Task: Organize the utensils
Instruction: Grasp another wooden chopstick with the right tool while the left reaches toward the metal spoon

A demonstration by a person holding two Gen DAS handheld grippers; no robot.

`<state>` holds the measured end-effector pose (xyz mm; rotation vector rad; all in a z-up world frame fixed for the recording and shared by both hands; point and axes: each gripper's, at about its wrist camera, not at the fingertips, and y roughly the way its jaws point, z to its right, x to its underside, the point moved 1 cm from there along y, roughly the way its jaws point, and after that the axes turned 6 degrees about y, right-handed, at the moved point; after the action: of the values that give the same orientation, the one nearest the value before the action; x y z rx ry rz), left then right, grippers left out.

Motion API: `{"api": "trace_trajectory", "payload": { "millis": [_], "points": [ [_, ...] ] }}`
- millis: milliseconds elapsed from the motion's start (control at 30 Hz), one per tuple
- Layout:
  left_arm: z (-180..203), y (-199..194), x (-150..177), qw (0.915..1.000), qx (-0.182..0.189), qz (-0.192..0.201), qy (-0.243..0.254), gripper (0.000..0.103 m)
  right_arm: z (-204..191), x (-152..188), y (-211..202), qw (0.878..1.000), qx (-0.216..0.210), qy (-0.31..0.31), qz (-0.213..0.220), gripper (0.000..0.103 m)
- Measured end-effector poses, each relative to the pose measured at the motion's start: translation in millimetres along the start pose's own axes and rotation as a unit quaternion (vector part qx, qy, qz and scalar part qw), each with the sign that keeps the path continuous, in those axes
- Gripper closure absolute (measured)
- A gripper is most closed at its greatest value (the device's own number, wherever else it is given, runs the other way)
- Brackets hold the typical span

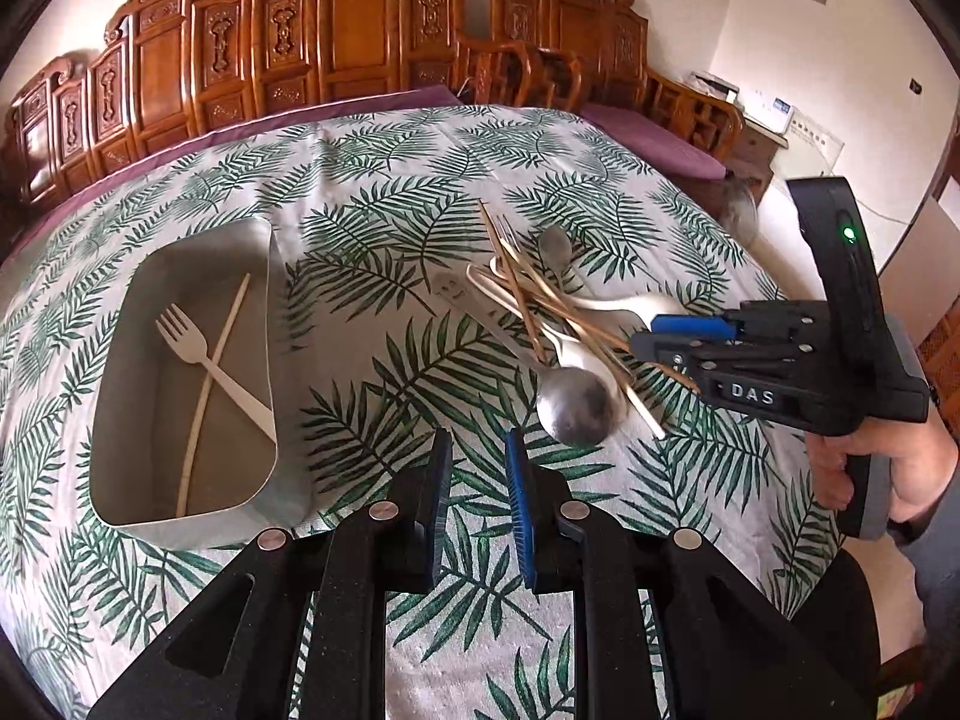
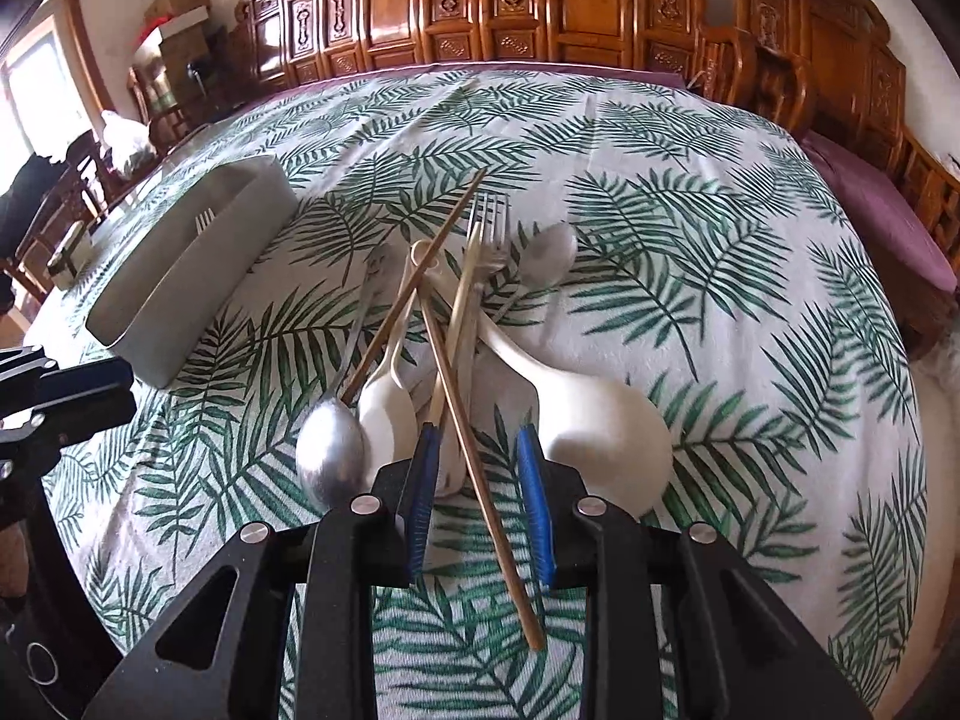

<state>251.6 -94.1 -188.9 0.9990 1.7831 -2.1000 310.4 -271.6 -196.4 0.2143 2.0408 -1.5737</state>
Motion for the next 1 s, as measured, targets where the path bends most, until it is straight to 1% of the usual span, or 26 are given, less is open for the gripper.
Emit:
{"api": "trace_trajectory", "payload": {
  "millis": [67,100,133,200,333,367,567,800,833,867,1000],
  "points": [
    [0.4,1.8,0.2,1.0000,0.000,-0.003,0.000,0.086,-3.1,-1.8,7.9,1.000,0.004,-0.011,-0.007,0.074],
    [0.8,2.8,0.1,1.0000,0.000,-0.004,0.001,0.086,-3.8,-2.2,11.1,1.000,0.007,-0.015,-0.010,0.076],
    [1.7,4.4,0.1,1.0000,-0.001,-0.006,0.002,0.086,-5.2,-3.0,15.9,1.000,0.012,-0.021,-0.017,0.082],
    [4.3,8.0,-0.3,0.9999,-0.001,-0.009,0.005,0.086,-5.5,-3.5,20.3,0.999,0.016,-0.026,-0.022,0.085],
    [8.5,14.6,-0.7,0.9999,0.002,-0.015,0.007,0.086,-4.0,-4.9,22.6,0.999,0.011,-0.027,-0.027,0.087],
    [9.3,17.1,-0.7,0.9998,0.003,-0.017,0.007,0.086,-4.6,-4.2,22.7,0.999,0.005,-0.029,-0.029,0.091],
    [13.3,36.2,-7.4,0.9995,0.008,-0.030,0.003,0.086,-8.8,-2.5,21.1,0.998,-0.002,-0.036,-0.046,0.096],
    [14.2,57.2,-25.5,0.9993,0.003,-0.035,-0.008,0.085,-5.5,0.4,5.7,0.998,-0.011,-0.023,-0.052,0.097],
    [14.5,61.2,-28.1,0.9993,0.001,-0.036,-0.009,0.083,-5.2,1.7,3.0,0.998,-0.010,-0.026,-0.053,0.097],
    [14.3,64.5,-30.0,0.9993,-0.001,-0.037,-0.010,0.078,-4.8,3.1,0.3,0.998,-0.007,-0.029,-0.054,0.097],
    [12.1,79.8,-36.5,0.9989,-0.003,-0.044,-0.019,0.077,-0.8,10.1,-9.3,0.998,-0.001,-0.031,-0.054,0.097]
  ]
}}
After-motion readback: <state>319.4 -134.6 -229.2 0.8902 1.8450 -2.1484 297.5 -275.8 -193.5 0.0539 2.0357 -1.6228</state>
